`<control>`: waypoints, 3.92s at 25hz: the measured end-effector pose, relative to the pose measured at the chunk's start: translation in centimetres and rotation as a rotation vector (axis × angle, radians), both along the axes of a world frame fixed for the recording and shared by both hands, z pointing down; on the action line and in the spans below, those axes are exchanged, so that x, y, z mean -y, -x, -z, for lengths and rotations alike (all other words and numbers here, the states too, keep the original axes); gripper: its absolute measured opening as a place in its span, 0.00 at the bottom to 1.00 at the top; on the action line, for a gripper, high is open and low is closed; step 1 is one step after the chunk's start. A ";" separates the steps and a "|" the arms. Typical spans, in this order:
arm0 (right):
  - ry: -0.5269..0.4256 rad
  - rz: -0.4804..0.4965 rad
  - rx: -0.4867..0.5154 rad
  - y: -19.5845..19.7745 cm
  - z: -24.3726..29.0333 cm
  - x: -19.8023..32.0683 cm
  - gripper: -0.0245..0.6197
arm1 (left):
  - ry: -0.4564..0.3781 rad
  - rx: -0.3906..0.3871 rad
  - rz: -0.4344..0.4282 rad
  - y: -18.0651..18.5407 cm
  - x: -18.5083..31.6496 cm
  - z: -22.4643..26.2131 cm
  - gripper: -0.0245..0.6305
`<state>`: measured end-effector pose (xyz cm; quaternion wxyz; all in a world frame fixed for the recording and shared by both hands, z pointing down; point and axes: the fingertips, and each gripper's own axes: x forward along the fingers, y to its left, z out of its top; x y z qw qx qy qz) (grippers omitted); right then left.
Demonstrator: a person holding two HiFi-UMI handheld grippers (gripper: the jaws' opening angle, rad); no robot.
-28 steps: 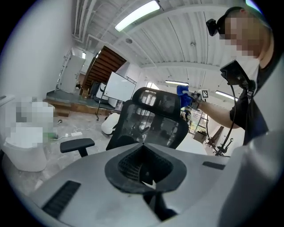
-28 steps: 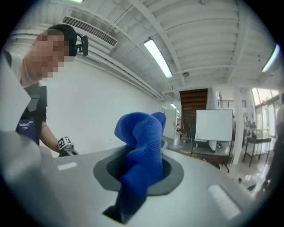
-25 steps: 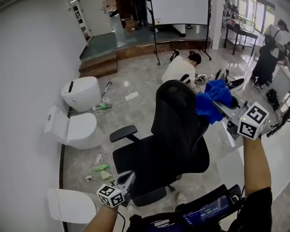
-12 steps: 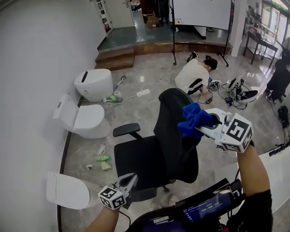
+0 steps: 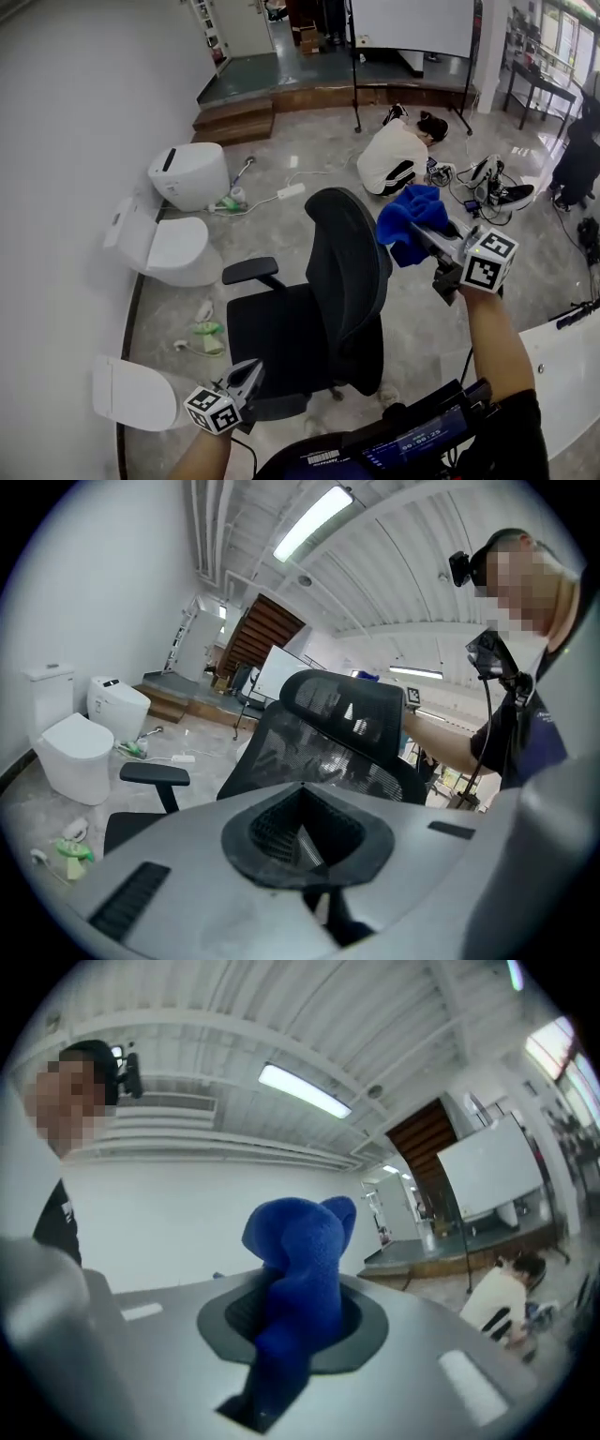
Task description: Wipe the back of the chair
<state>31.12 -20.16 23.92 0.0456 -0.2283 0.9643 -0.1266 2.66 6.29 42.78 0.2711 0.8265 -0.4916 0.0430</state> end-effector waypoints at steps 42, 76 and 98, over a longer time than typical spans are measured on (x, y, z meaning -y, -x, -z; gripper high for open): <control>0.411 0.226 0.403 9.3 -30.8 9.0 0.15 | 0.225 -0.037 0.368 -10.5 -1.3 -9.7 0.04; 0.191 0.409 0.401 -3.0 -14.9 -6.6 0.15 | 0.120 -0.044 0.288 -11.9 -1.0 -4.1 0.04; 0.046 0.102 -0.443 10.3 -9.0 -21.0 0.14 | -0.168 -0.041 0.226 -4.1 -21.3 8.0 0.04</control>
